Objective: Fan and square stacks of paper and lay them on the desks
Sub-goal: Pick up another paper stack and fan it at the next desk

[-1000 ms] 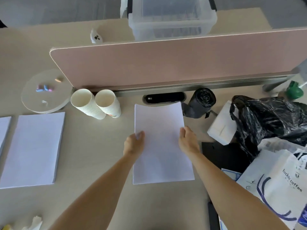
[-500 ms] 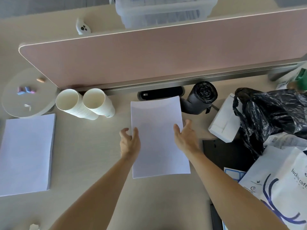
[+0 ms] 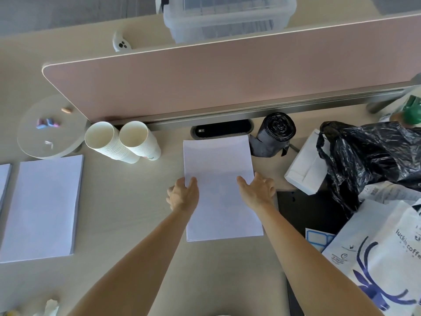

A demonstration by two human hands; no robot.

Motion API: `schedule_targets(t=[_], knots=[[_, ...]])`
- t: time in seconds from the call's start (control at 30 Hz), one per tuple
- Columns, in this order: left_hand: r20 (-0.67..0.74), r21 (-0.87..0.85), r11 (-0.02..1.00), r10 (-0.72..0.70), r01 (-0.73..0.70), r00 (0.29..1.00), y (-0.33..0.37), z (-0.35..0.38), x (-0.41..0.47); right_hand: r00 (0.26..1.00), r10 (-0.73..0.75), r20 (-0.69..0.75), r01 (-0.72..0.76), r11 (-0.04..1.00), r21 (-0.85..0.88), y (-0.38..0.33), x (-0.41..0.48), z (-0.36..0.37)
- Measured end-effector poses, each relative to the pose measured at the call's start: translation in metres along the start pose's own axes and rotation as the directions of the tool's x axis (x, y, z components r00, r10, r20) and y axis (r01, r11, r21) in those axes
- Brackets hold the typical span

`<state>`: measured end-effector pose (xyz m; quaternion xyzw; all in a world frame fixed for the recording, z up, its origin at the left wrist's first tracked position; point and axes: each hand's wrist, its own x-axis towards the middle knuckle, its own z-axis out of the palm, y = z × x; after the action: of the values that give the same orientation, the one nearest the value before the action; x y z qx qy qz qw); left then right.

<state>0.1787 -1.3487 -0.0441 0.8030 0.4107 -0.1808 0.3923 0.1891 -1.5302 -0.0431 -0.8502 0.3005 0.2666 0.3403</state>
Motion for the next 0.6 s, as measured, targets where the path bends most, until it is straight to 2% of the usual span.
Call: schedule_targets(t=[0.1,0.3,0.5,0.6], knots=[[0.014,0.015,0.997,-0.077,0.077,0.997,0.001,-0.002,0.0,0.997,0.068,-0.024,-0.068,0.998,0.018,0.006,-0.001,0.0],[0.075,-0.132,0.991,-0.027,0.037,0.997,0.002,-0.002,-0.001,0.998,0.057,0.014,-0.057,0.998,0.028,0.006,0.002,0.001],[0.115,-0.157,0.986,-0.045,0.063,0.992,0.002,-0.008,0.0,0.999,0.032,0.019,-0.033,0.999,0.023,0.007,0.0,-0.001],[0.134,-0.138,0.985,-0.085,0.104,0.987,-0.004,-0.013,-0.004,0.999,0.041,0.012,-0.042,0.996,0.079,0.012,-0.001,-0.006]])
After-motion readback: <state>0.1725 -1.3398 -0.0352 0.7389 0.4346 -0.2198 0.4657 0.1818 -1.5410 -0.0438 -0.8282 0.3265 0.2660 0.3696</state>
